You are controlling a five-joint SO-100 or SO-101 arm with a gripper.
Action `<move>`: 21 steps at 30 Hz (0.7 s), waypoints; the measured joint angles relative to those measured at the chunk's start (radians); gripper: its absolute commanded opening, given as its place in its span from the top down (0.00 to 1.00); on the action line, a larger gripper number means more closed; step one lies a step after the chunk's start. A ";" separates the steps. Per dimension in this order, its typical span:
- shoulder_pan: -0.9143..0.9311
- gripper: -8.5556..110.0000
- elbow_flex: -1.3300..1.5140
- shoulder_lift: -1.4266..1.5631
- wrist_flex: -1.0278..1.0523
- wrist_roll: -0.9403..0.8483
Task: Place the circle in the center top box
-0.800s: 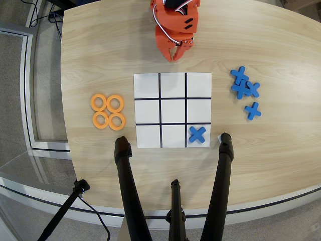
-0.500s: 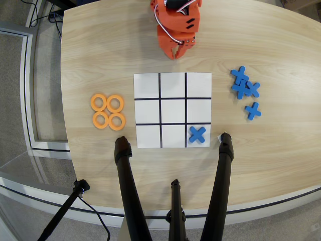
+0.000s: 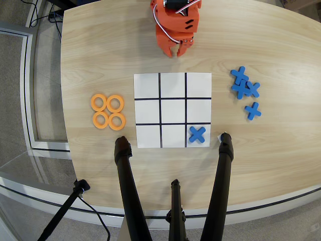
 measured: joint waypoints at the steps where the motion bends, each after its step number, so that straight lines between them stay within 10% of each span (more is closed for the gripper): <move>1: 0.003 0.85 -0.020 -0.017 0.000 0.000; 21: 0.169 0.82 -0.739 -0.647 0.043 0.121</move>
